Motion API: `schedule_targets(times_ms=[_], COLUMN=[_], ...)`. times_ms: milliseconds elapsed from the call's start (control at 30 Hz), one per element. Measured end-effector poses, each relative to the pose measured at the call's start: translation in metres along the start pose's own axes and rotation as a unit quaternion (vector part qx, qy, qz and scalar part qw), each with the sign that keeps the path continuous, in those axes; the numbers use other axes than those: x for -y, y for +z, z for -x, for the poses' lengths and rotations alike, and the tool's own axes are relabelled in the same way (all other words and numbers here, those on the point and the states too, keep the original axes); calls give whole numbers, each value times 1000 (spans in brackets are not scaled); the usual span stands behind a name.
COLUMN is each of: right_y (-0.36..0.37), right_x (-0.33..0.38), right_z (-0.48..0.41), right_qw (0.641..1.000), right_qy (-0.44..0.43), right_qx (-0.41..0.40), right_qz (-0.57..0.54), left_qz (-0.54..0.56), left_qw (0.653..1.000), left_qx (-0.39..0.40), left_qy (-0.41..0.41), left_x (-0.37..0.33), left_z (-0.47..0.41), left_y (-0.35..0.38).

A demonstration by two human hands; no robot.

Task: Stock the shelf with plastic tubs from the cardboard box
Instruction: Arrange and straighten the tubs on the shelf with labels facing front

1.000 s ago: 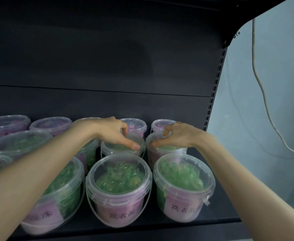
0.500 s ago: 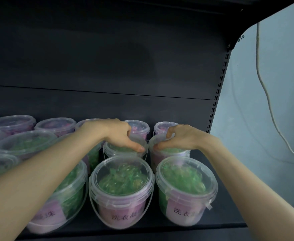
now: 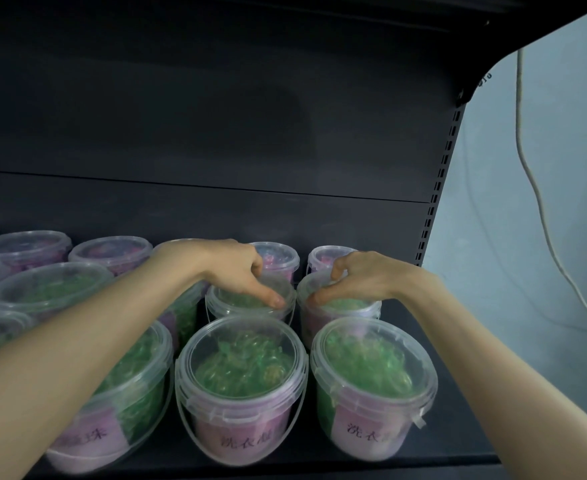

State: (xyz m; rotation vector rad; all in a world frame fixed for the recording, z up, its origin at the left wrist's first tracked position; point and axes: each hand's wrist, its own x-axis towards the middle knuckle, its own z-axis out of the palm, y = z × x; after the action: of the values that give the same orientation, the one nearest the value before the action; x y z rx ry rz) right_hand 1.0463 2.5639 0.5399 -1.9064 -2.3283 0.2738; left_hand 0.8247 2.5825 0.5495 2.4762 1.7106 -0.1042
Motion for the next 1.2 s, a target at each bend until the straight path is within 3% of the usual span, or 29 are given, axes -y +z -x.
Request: schedule_targets(times_ms=[367, 633, 1000, 1200], right_y=[4, -6, -13, -10], right_x=[-2, -17, -32, -21], right_z=[8, -15, -96, -121], right_qw=[1000, 989, 1000, 993], right_qy=[-9, -68, 17, 50], right_qx=[-11, -125, 17, -6], right_qz=[6, -37, 19, 102], left_qz=[-7, 39, -28, -39], left_qw=[1000, 991, 999, 998], left_qx=[-15, -129, 29, 28], left_qy=[20, 24, 18, 38], left_x=[-3, 3, 20, 24], left_z=[6, -27, -109, -118], left_y=[4, -5, -24, -24])
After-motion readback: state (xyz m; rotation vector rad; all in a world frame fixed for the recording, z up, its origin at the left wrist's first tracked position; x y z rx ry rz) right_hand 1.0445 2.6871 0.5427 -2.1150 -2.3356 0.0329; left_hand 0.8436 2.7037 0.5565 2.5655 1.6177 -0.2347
